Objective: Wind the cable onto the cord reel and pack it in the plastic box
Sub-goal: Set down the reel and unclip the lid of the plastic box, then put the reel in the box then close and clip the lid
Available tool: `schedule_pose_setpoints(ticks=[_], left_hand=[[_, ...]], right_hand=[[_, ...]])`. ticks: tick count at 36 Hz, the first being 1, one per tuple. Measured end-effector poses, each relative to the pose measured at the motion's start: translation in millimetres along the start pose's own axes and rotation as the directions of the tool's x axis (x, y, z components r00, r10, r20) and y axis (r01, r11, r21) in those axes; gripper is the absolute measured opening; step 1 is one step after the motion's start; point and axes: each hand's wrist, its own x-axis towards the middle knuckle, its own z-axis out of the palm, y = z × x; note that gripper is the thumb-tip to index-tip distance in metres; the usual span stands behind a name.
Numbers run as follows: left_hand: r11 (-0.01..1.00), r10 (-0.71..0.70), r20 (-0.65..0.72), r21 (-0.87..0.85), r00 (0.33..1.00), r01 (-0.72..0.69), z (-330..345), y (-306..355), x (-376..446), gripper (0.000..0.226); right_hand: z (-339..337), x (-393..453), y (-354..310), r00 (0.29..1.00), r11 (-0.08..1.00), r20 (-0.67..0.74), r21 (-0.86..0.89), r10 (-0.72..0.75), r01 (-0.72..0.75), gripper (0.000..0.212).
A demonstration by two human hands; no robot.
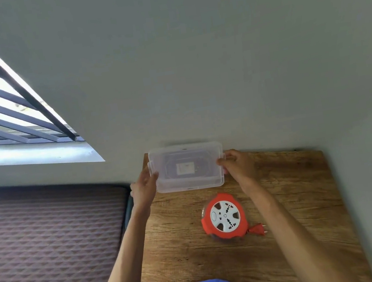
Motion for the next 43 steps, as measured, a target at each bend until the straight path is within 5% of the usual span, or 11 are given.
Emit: schedule_pose_setpoints(ticks=[5,10,13,15,18,23,27,36,43], left_hand=[[0.89,-0.18,0.208,-0.383,0.962,0.249,-20.2,-18.1,-22.9,0.055],[0.81,-0.248,0.27,-0.468,0.93,0.353,-38.2,-49.1,-45.2,0.046],[0.802,-0.257,0.285,-0.471,0.923,0.369,-44.0,-69.1,-58.5,0.03],[0.815,-0.263,0.268,-0.452,0.927,0.362,-46.6,-80.5,-68.6,0.039],[0.84,-0.261,0.214,-0.43,0.941,0.331,-52.5,-93.6,-84.8,0.049],[0.887,-0.198,0.203,-0.38,0.959,0.264,-70.7,-118.9,-108.2,0.022],[0.897,-0.224,0.138,-0.357,0.965,0.26,-81.6,-138.1,-121.3,0.033],[0.894,-0.313,-0.024,-0.346,0.95,0.285,-93.6,-163.0,-130.8,0.043],[0.927,-0.295,-0.073,-0.264,0.953,0.267,-97.3,-171.0,-133.4,0.041]], right_hand=[[-9.3,-30.0,16.6,0.997,0.999,0.059,0.026,-0.041,0.04,0.02],[-14.2,-57.0,41.0,0.979,0.989,0.141,0.034,-0.15,0.147,0.034],[-13.8,-69.0,54.4,0.972,0.983,0.142,0.042,-0.185,0.18,0.032],[-11.8,-75.9,61.2,0.979,0.986,0.122,0.044,-0.165,0.161,0.031],[-10.5,-85.0,79.7,0.995,0.99,0.049,-0.111,-0.081,0.086,0.05],[-14.5,-108.8,115.1,0.992,0.845,0.076,-0.534,0.099,-0.043,0.081],[-12.3,-124.8,131.1,0.96,0.801,0.123,-0.583,0.251,-0.135,0.108],[-8.1,-141.5,131.8,0.98,0.662,0.019,-0.74,0.199,-0.12,0.074],[3.6,-122.1,112.2,0.951,0.833,0.003,-0.484,0.31,-0.27,0.079]])
